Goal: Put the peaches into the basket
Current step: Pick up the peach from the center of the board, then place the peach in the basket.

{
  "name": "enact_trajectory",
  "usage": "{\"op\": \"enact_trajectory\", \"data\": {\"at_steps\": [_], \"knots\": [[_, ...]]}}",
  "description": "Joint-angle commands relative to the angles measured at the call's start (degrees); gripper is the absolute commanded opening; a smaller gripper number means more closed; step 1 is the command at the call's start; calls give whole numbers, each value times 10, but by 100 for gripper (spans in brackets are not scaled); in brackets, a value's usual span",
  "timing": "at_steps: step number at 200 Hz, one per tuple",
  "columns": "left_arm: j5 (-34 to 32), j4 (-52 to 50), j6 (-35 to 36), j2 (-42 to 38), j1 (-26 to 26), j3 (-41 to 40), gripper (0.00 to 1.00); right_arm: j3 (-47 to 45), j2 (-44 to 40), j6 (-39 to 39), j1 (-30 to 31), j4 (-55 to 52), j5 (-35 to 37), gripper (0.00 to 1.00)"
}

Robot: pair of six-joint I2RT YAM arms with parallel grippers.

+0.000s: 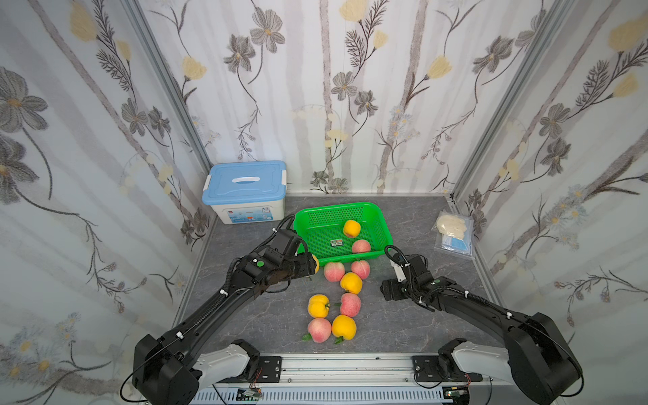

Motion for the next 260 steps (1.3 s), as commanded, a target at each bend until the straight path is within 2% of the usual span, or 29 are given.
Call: {"op": "enact_trajectory", "data": {"at_steps": [1, 87, 124, 167, 260], "knots": [[-22, -17, 1, -7, 0, 12, 66, 0, -2, 4, 0, 16, -2, 90], [-60, -45, 13, 16, 4, 71, 66, -9, -20, 6, 0, 22, 3, 90], [-65, -68, 39, 61, 18, 130, 67, -11, -22, 6, 0, 23, 4, 89], [-38, -60, 52, 117, 37, 180, 67, -11, -19, 8, 1, 25, 6, 89], [-19, -32, 85, 239, 71, 251, 67, -14, -24, 7, 1, 28, 3, 89]]}}
